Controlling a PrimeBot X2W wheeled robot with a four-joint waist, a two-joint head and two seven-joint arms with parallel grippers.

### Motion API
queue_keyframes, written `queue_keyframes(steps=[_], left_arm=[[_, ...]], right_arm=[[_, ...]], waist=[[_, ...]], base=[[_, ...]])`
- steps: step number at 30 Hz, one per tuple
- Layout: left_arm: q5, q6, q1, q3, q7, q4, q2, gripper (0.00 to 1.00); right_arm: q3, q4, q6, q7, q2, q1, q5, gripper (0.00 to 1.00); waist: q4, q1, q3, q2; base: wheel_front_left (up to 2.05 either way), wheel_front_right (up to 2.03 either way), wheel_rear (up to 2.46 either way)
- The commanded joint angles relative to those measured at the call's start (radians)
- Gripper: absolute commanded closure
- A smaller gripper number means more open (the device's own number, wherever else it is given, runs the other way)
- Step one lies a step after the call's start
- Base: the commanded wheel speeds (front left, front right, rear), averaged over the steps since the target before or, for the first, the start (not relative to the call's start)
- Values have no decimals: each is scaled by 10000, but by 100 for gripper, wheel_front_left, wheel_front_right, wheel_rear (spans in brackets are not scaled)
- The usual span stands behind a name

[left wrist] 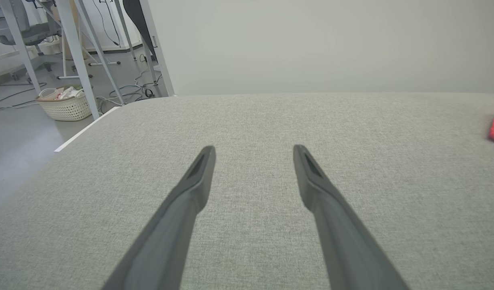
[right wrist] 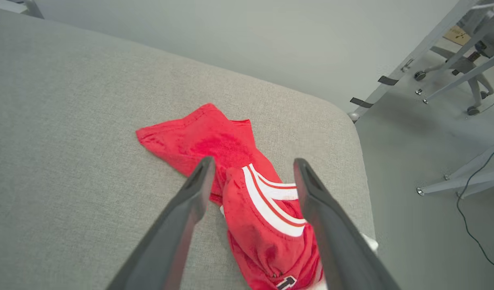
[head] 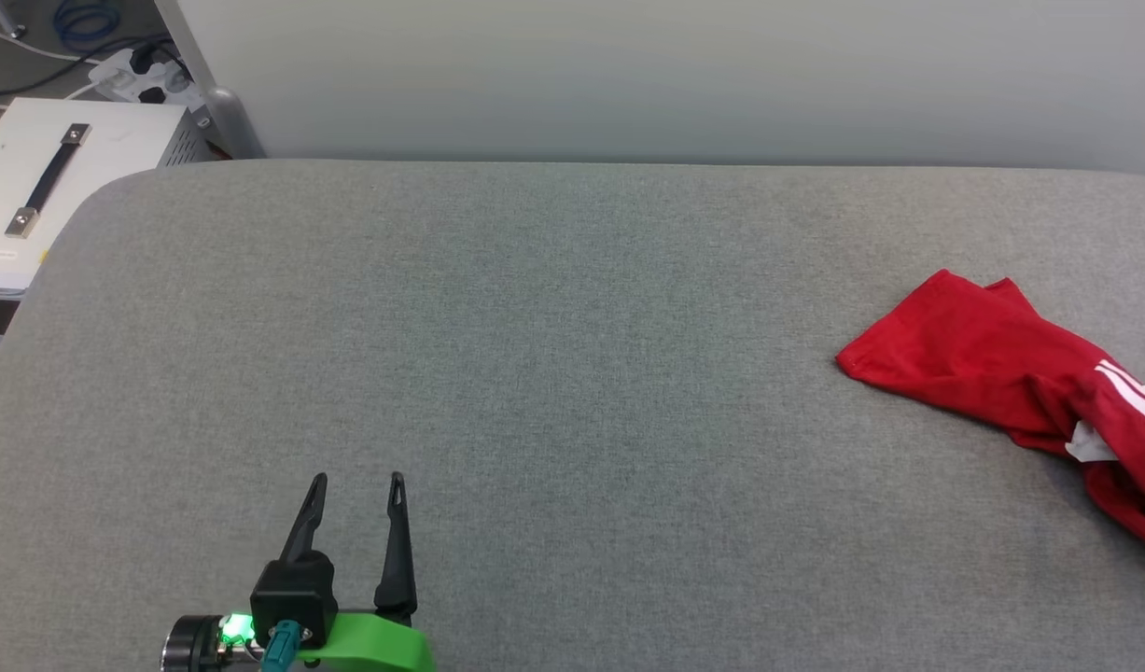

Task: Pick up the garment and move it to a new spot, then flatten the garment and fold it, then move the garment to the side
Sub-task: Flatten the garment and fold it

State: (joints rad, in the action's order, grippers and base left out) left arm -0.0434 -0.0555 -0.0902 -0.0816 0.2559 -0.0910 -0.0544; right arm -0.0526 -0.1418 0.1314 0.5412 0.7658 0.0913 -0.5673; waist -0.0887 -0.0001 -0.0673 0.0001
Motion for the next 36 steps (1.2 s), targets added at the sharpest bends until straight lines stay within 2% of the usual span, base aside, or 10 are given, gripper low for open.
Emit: queue_keyframes(steps=[1, 6, 11, 17, 24, 25, 26, 31, 36], left_arm=[[50, 45, 163, -29, 59, 29, 41, 0], [2, -23, 410, -175, 59, 95, 41, 0], [-58, -137, 763, -360, 59, 174, 41, 0], [-134, -287, 1138, -570, 59, 248, 41, 0], [-152, -411, 1315, -664, 59, 240, 41, 0], [-147, -420, 1301, -647, 59, 234, 41, 0], [-139, -429, 1265, -616, 59, 227, 41, 0], [-112, -406, 1073, -500, 59, 179, 41, 0], [-78, -332, 899, -420, 59, 172, 41, 0]], right_arm=[[266, 71, -7, 495, 289, 128, -270, 0], [1174, 828, -7, 1849, 1100, 588, -816, 0], [2122, 1917, -7, 2225, 1441, 1159, -700, 0], [3149, 3775, -7, 1962, 1090, 1939, -533, 0], [4013, 5835, -7, 925, 627, 2602, -543, 0], [4039, 5960, -7, 698, 577, 2662, -643, 69], [4081, 6053, -7, 413, 532, 2724, -780, 100], [4174, 5765, -7, -844, 661, 2883, -1218, 100], [3895, 4525, -7, -1751, 995, 3013, -1602, 100]], waist=[[-63, 1, -199, -1], [-222, 1, -698, -1], [-429, 1, -1287, -1], [-636, 1, -1882, -1], [-765, 1, -2048, -1], [-754, 1, -2002, -1], [-728, 1, -1932, -1], [-585, 1, -1515, -1], [-446, 1, -1076, -1]], base=[[0, 0, 0], [0, 0, 0], [0, 0, 0], [0, 0, 0], [0, 0, 0], [0, 0, 0], [0, 0, 0], [0, 0, 0], [0, 0, 0]])
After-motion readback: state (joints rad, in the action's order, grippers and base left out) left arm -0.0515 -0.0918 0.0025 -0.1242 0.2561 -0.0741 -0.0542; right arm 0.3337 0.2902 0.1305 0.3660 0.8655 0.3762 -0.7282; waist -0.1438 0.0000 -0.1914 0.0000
